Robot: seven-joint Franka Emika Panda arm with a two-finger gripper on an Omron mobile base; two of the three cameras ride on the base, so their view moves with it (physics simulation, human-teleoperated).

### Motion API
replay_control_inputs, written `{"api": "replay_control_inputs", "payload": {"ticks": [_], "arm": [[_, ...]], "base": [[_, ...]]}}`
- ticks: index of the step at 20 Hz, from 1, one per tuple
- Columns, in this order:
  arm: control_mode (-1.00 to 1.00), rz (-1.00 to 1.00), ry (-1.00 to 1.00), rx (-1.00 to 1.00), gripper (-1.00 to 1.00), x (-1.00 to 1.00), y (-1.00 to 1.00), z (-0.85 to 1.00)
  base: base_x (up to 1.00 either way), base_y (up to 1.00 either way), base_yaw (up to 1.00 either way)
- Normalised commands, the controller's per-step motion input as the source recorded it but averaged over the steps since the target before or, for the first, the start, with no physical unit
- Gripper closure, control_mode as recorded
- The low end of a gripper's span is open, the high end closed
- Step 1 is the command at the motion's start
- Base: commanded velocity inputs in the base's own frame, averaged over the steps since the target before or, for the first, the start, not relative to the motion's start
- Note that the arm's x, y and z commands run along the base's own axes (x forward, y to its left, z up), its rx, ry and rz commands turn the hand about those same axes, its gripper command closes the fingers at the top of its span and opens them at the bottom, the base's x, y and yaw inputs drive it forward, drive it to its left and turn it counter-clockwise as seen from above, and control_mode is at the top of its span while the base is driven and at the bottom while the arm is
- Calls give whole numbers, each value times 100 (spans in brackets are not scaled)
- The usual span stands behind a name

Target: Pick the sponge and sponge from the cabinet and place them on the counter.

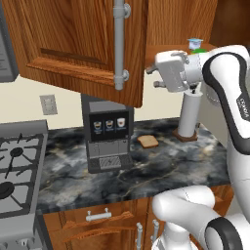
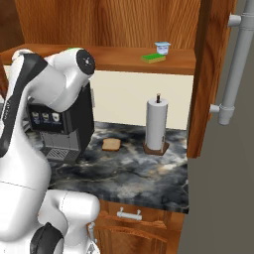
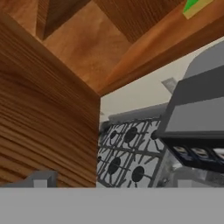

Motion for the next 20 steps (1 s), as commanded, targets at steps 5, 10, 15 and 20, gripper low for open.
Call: {"api": "replay_control_inputs", "payload": {"ticks": [5,10,15,20], "arm": [[-100,20,0,4,-100,1,35,0],[-100,23,0,6,-100,2,32,1],[-100,22,0,4,-100,1,37,0],[-100,23,0,2,-100,2,42,0]], "base": [[0,0,0],[0,0,0],[0,0,0],[0,0,0]]}}
